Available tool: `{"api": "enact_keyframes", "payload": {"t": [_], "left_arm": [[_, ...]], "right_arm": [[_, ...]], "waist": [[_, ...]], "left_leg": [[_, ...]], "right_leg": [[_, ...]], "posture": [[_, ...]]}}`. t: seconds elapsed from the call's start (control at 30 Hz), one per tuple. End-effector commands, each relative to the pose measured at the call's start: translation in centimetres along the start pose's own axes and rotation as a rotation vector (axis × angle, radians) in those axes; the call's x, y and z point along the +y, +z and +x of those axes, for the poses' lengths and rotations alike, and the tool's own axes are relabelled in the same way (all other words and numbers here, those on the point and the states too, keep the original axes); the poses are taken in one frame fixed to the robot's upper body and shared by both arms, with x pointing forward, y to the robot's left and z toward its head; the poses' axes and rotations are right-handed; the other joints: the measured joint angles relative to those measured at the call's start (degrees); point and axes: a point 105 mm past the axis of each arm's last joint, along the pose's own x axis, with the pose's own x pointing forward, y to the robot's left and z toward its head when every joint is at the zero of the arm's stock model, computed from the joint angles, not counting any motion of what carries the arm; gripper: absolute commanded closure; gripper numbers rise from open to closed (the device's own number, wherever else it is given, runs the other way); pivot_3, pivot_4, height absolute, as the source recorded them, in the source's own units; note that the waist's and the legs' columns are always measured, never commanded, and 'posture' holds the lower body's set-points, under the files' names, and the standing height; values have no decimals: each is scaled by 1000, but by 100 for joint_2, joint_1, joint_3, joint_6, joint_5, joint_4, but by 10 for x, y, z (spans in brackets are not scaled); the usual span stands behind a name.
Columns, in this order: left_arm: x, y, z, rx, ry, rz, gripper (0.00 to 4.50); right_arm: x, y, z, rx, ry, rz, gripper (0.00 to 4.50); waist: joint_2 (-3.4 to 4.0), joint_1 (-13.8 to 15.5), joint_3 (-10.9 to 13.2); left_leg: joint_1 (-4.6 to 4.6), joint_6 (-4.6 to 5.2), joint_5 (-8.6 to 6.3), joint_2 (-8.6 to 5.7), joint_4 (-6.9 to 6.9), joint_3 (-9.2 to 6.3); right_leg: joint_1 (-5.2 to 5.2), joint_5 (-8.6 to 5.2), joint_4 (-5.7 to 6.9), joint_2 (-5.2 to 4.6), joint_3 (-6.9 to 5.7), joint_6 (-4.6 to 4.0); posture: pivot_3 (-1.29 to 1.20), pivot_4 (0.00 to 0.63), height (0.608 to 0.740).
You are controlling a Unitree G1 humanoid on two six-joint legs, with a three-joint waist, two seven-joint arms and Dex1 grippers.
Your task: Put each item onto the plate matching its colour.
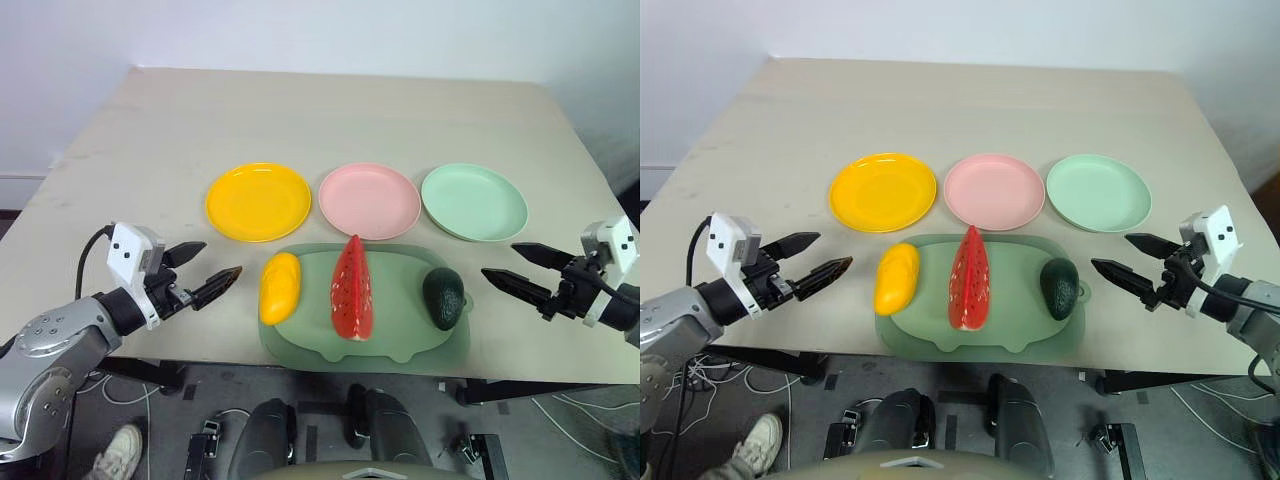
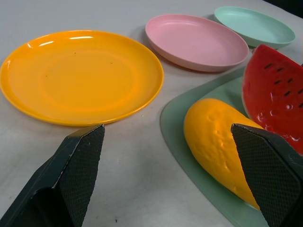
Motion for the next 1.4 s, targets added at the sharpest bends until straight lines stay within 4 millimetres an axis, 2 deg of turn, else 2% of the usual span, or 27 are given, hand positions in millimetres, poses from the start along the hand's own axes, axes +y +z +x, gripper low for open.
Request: {"api": "enact_keyframes", "payload": {"t": [0.03,0.33,0.47,0.7,0.9,0.97,1.17,1.3,1.4], "left_arm": [[-6,10,0,-35,-17,30,17],[-3,10,-5,-46,11,36,17],[1,15,-6,-47,8,46,17],[3,13,2,-25,-34,50,17],[14,13,9,-28,-31,53,17],[16,14,11,-31,-36,53,17],[13,10,17,-27,-62,48,17],[8,15,21,-42,-85,45,17],[9,21,25,-61,-87,46,17]], "right_arm": [[1,12,0,-33,5,-39,0],[0,17,11,-48,9,-58,0],[5,24,12,-62,13,-61,0],[29,24,8,-76,12,-53,0],[54,27,3,-72,24,7,0],[62,28,1,-46,26,11,0],[68,19,7,82,-77,3,0],[75,15,11,141,-94,8,0],[73,8,13,190,-127,17,0]], "waist": [[0,1,0],[0,-1,0],[0,3,0],[0,11,0],[0,0,0],[0,5,0],[0,-3,0],[-1,6,0],[-2,8,-1]], "left_leg": [[0,0,0,0,0,0],[0,0,0,0,0,0],[-2,0,0,0,0,-1],[-3,0,0,0,-1,-2],[-2,-1,0,1,-1,-1],[-3,0,0,1,0,-1],[-5,0,0,1,-2,0],[-6,0,0,1,-1,0],[-8,0,0,0,-1,-2]], "right_leg": [[0,0,0,0,0,0],[0,-2,0,0,0,-4],[-1,-2,0,0,0,-4],[-1,3,0,0,-1,5],[-2,2,1,1,-1,4],[-2,3,0,1,-1,4],[-5,-1,-1,0,0,-2],[-5,-5,0,-1,1,-10],[-5,-5,-2,-2,0,-9]], "posture": [[0,150,740],[0,150,740],[0,150,740],[0,150,740],[0,150,740],[0,150,740],[0,150,740],[0,150,740],[0,150,740]]}}
